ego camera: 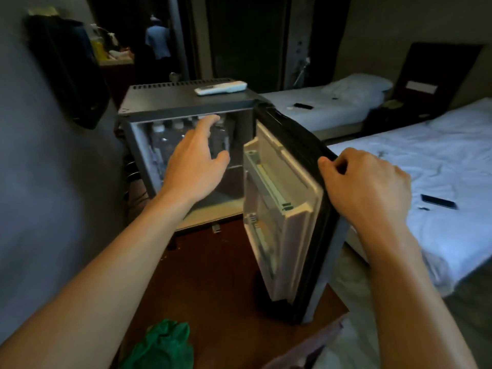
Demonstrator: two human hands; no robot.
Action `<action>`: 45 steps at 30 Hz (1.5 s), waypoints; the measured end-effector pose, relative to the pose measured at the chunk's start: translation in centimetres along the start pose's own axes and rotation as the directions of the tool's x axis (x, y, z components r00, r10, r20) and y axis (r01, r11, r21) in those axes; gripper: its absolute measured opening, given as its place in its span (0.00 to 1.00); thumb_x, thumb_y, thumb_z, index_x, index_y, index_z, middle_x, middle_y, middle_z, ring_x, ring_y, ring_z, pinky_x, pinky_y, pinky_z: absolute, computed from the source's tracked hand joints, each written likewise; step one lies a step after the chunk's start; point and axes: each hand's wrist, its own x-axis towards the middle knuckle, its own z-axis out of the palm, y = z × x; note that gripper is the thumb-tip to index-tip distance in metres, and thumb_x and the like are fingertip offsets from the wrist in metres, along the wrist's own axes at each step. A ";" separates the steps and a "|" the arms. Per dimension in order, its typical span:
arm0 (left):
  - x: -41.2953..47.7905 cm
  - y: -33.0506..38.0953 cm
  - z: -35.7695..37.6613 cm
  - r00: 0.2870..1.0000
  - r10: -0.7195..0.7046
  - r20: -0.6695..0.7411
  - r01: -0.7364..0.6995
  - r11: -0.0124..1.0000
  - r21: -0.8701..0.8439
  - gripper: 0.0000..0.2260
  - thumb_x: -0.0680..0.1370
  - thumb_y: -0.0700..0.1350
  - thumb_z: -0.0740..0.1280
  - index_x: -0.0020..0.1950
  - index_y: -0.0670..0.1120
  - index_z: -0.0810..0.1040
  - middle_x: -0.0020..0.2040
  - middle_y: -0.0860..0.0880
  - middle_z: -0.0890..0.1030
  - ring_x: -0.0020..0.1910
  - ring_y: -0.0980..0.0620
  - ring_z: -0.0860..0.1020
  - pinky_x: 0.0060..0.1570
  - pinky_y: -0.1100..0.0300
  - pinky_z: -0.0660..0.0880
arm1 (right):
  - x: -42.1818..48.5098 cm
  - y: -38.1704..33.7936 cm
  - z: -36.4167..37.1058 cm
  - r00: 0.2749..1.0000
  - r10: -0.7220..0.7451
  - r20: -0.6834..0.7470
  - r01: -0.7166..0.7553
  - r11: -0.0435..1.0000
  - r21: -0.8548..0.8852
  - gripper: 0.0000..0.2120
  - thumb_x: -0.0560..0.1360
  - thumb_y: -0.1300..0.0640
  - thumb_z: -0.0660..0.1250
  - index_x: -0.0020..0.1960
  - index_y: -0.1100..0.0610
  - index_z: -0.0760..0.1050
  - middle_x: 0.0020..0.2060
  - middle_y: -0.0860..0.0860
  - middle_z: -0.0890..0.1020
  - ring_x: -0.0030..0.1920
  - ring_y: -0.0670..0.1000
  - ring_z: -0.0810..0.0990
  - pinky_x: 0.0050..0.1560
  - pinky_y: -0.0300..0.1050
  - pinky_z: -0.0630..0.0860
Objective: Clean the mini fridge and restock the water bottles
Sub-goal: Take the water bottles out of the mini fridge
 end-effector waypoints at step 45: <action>25.8 -16.5 14.3 0.799 -0.584 -0.143 0.572 0.812 -0.117 0.14 0.78 0.48 0.64 0.56 0.39 0.77 0.52 0.35 0.82 0.52 0.36 0.79 0.53 0.48 0.76 | 24.6 -19.0 32.5 0.854 -0.323 0.407 0.066 0.844 0.532 0.21 0.77 0.59 0.63 0.70 0.59 0.66 0.70 0.58 0.67 0.64 0.64 0.71 0.60 0.51 0.70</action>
